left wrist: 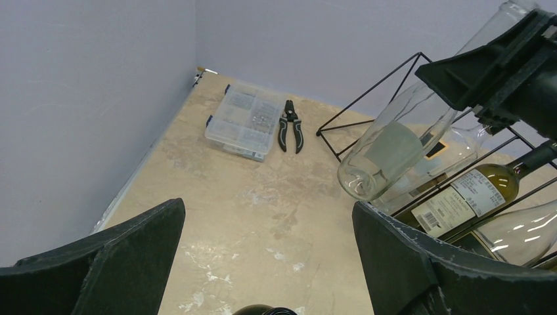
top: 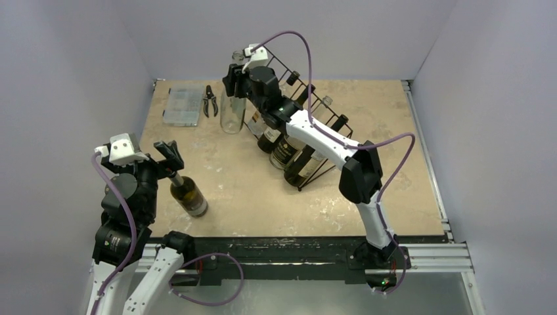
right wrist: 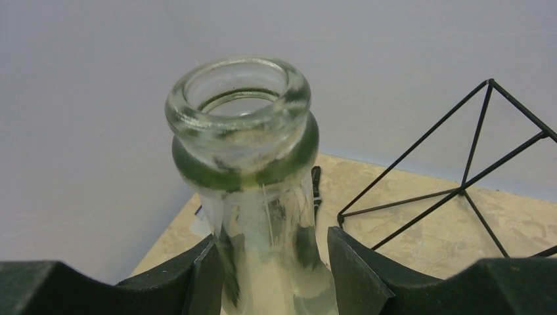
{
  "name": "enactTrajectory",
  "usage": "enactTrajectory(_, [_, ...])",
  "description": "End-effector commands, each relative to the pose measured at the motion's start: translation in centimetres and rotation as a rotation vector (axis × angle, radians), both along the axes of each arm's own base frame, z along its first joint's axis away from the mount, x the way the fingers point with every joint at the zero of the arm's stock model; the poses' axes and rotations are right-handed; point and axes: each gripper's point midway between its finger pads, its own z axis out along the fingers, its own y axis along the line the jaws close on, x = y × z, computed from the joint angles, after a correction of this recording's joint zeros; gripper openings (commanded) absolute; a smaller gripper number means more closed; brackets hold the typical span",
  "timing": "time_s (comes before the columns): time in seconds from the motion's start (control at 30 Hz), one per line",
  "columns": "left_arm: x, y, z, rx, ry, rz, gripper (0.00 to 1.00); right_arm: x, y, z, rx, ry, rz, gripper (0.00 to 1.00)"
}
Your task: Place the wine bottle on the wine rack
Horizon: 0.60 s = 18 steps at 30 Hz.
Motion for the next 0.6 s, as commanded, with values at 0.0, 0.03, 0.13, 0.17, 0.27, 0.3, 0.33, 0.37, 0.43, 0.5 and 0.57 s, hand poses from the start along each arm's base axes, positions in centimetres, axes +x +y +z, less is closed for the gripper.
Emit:
enactTrajectory(0.0, [0.1, 0.1, 1.0, 0.004, -0.033, 0.007, 1.0, 0.2, -1.9, 13.8, 0.283, -0.263, -0.001, 0.0])
enactTrajectory(0.03, [0.1, 0.1, 0.9, 0.004, -0.032, 0.008, 1.0, 0.8, -2.0, 13.8, 0.282, -0.27, -0.006, 0.0])
enactTrajectory(0.13, [0.2, 0.2, 0.9, 0.007, -0.029, 0.01, 1.0, 2.5, -1.9, 13.3, 0.287, -0.283, -0.024, 0.0])
enactTrajectory(0.17, [0.2, 0.1, 0.8, 0.007, -0.027, 0.008, 1.0, 3.0, -1.9, 13.2, 0.294, -0.291, -0.03, 0.0])
enactTrajectory(0.27, [0.4, 0.0, 0.8, 0.008, -0.024, 0.006, 1.0, 4.5, -1.9, 12.4, 0.305, -0.305, -0.05, 0.0])
enactTrajectory(0.3, [0.4, 0.0, 0.8, 0.008, -0.024, 0.006, 1.0, 4.8, -1.9, 12.2, 0.31, -0.309, -0.057, 0.0])
enactTrajectory(0.33, [0.4, 0.0, 0.8, 0.008, -0.023, 0.005, 1.0, 5.3, -2.0, 12.0, 0.311, -0.312, -0.064, 0.0])
enactTrajectory(0.37, [0.4, 0.0, 0.8, 0.008, -0.023, 0.006, 1.0, 5.6, -2.0, 11.7, 0.31, -0.317, -0.073, 0.0])
enactTrajectory(0.43, [0.4, 0.0, 0.7, 0.011, -0.02, 0.007, 1.0, 6.1, -2.2, 11.6, 0.307, -0.333, -0.092, 0.0])
enactTrajectory(0.5, [0.5, 0.0, 0.7, 0.011, -0.019, 0.006, 1.0, 6.7, -2.3, 11.3, 0.298, -0.345, -0.109, 0.0])
enactTrajectory(0.57, [0.6, -0.1, 0.6, 0.011, -0.015, 0.003, 1.0, 7.2, -2.6, 11.1, 0.29, -0.355, -0.124, 0.0])
